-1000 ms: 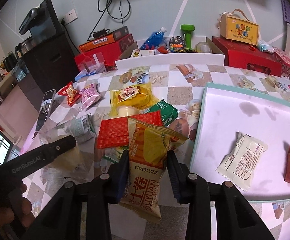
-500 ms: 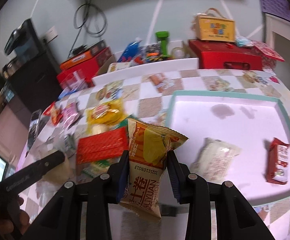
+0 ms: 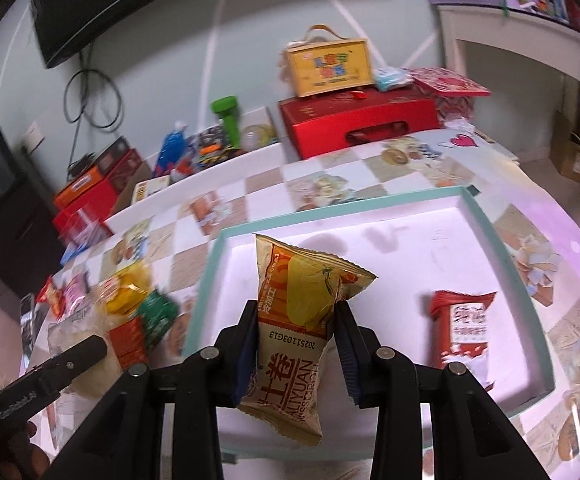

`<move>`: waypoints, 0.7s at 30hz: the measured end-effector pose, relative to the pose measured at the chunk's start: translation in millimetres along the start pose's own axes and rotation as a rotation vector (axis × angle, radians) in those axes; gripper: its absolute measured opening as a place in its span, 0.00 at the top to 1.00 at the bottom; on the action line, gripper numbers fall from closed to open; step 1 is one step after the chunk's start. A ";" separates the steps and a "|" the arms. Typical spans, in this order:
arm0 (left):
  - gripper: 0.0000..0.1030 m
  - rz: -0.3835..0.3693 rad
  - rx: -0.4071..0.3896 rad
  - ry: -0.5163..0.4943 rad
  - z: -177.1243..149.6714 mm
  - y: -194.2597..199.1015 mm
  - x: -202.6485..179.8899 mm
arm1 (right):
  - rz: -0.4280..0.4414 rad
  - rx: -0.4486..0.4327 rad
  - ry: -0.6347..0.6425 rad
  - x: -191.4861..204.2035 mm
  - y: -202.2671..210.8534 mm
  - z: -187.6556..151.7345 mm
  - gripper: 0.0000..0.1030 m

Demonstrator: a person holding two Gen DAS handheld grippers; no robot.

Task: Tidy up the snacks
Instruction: 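Release bun bag into tray with left gripper while right gripper releases yellow packet there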

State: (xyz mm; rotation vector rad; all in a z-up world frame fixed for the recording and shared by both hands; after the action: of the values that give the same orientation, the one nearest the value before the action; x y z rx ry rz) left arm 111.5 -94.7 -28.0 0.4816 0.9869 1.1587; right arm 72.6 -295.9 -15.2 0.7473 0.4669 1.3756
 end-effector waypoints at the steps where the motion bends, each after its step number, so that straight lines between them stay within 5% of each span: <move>1: 0.50 -0.007 0.003 -0.016 1.2 -3.2 -7.6 | 0.000 0.003 -0.012 -4.8 -2.9 0.8 0.62; 21: 0.50 -0.072 0.124 -0.123 20.8 -94.7 -88.4 | -0.043 0.032 -0.122 -59.5 -47.6 25.1 0.62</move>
State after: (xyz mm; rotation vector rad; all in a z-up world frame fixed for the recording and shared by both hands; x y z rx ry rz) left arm 173.6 -207.2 -54.7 0.6049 0.9646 0.9956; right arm 113.9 -360.3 -39.2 0.8377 0.4071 1.2774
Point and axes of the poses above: each gripper's, at about its wrist camera, not at the fingertips, and y roughly against the way its jaws point, x to its left, z to its top, the point moved 7 cm from there along -y, roughly the way its jaws point, and after that the axes turned 9 degrees about y, right-handed, at the moved point
